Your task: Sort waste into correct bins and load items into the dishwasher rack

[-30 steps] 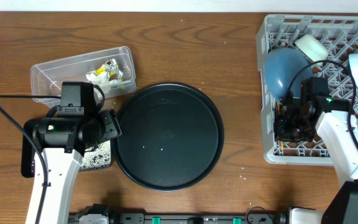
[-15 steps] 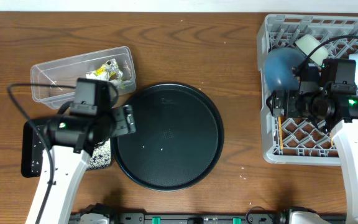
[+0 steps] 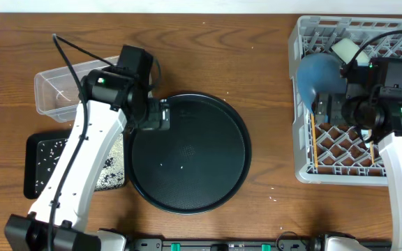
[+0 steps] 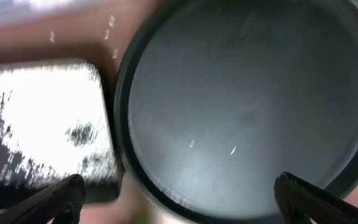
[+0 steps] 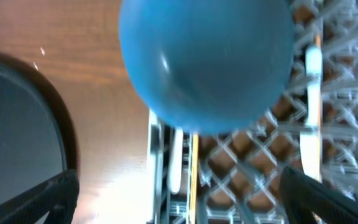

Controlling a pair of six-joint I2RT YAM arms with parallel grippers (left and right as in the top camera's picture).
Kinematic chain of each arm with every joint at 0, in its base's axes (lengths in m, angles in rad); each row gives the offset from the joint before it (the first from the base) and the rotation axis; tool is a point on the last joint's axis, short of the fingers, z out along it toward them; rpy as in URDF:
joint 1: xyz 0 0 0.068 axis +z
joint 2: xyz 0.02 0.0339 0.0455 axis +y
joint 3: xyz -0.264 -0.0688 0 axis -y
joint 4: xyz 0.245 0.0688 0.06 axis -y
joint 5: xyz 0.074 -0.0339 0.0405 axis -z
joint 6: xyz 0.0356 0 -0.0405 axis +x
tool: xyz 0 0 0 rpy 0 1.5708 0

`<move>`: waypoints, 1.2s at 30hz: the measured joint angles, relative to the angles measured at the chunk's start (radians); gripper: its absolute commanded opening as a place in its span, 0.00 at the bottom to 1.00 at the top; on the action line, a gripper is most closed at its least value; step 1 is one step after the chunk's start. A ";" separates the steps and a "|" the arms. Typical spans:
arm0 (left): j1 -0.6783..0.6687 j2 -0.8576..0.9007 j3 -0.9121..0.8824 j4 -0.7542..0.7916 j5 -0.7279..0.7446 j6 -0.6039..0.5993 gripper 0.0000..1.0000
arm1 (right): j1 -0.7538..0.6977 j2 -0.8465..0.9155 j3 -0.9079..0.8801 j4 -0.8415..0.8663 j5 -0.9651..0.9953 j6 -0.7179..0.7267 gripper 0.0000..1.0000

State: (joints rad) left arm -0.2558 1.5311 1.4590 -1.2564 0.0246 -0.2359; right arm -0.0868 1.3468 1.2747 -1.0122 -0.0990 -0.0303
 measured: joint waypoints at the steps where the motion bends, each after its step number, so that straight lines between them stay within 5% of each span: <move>1: 0.000 0.000 0.000 -0.028 -0.002 0.000 0.98 | 0.000 -0.001 0.000 -0.026 0.004 0.002 0.99; 9: 0.000 -0.144 -0.084 -0.024 -0.016 -0.034 0.98 | 0.000 -0.092 -0.082 -0.074 0.000 0.073 0.99; 19: 0.000 -0.825 -0.523 0.254 -0.044 -0.060 0.98 | 0.000 -0.625 -0.426 0.125 -0.021 0.115 0.99; 24: 0.000 -1.083 -0.606 0.285 -0.051 -0.064 0.98 | 0.000 -0.853 -0.530 0.139 -0.021 0.130 0.99; 36: 0.000 -1.212 -0.612 0.265 -0.055 -0.075 0.98 | 0.000 -0.918 -0.546 -0.050 -0.021 0.134 0.99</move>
State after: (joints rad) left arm -0.2562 0.3187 0.8474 -0.9913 -0.0299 -0.3107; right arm -0.0868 0.4290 0.7288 -1.0626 -0.1204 0.1036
